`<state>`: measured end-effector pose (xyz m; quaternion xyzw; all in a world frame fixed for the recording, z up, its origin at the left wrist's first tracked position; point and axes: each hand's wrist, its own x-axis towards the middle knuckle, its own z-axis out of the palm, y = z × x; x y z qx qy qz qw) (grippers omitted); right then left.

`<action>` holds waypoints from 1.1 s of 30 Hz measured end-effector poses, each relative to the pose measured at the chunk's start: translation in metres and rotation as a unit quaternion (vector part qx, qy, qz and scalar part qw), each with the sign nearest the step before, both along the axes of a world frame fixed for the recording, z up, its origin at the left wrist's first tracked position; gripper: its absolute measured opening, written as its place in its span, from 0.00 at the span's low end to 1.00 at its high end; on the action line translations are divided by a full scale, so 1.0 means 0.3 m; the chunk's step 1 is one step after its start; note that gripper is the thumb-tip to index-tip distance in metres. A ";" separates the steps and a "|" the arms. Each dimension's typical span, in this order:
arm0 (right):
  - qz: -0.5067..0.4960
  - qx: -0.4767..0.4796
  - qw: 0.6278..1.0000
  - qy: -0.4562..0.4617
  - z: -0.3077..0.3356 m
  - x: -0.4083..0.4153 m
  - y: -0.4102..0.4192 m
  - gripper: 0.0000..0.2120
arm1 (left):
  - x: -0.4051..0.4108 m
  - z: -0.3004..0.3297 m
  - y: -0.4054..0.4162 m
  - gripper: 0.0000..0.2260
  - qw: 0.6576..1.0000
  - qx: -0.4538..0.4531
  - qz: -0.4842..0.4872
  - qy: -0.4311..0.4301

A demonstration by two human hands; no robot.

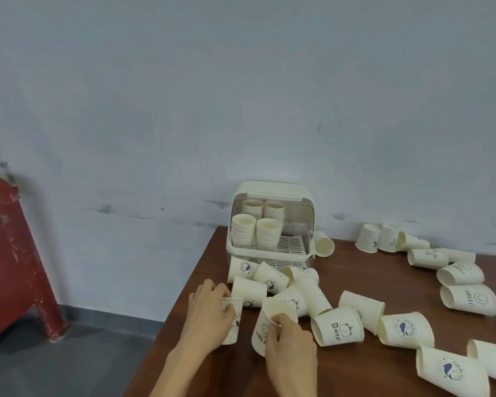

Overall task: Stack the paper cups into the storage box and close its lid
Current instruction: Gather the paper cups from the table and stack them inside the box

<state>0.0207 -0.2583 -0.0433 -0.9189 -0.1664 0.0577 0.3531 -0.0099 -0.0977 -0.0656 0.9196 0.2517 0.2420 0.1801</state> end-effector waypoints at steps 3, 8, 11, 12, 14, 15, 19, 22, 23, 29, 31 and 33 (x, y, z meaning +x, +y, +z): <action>0.030 0.004 0.999 -0.027 0.016 0.005 0.011 0.11 | -0.019 0.015 -0.013 0.03 0.999 -0.004 -0.002 -0.037; 0.073 -0.027 0.993 -0.084 0.051 0.007 0.038 0.11 | -0.041 0.058 -0.023 0.03 0.998 -0.010 -0.011 -0.065; 0.108 -0.041 0.986 -0.117 0.074 0.027 0.048 0.10 | -0.041 0.081 -0.024 0.03 0.997 -0.015 -0.017 -0.076; 0.115 -0.039 0.985 -0.125 0.085 0.040 0.049 0.10 | -0.038 0.091 -0.024 0.03 0.997 -0.017 -0.019 -0.075; 0.124 -0.036 0.982 -0.136 0.109 0.069 0.047 0.09 | -0.030 0.111 -0.026 0.03 0.997 -0.016 -0.023 -0.076; 0.129 -0.034 0.981 -0.141 0.119 0.082 0.048 0.09 | -0.023 0.120 -0.024 0.03 0.996 -0.014 -0.025 -0.080; 0.144 -0.042 0.975 -0.164 0.164 0.128 0.057 0.10 | 0.016 0.141 -0.008 0.02 0.995 -0.007 -0.029 -0.095; 0.147 -0.043 0.971 -0.183 0.192 0.177 0.071 0.09 | 0.052 0.157 0.020 0.02 0.994 0.004 -0.034 -0.108; 0.145 -0.037 0.970 -0.192 0.201 0.200 0.077 0.09 | 0.068 0.165 0.031 0.02 0.993 0.004 -0.035 -0.114; 0.117 0.043 0.960 -0.249 0.283 0.430 0.171 0.08 | 0.202 0.246 0.135 0.02 0.986 0.037 -0.030 -0.158; 0.101 0.061 0.956 -0.270 0.304 0.527 0.219 0.09 | 0.259 0.279 0.178 0.03 0.985 0.050 -0.024 -0.166; 0.094 0.039 0.955 -0.279 0.305 0.622 0.276 0.10 | 0.316 0.305 0.218 0.04 0.983 0.065 -0.019 -0.170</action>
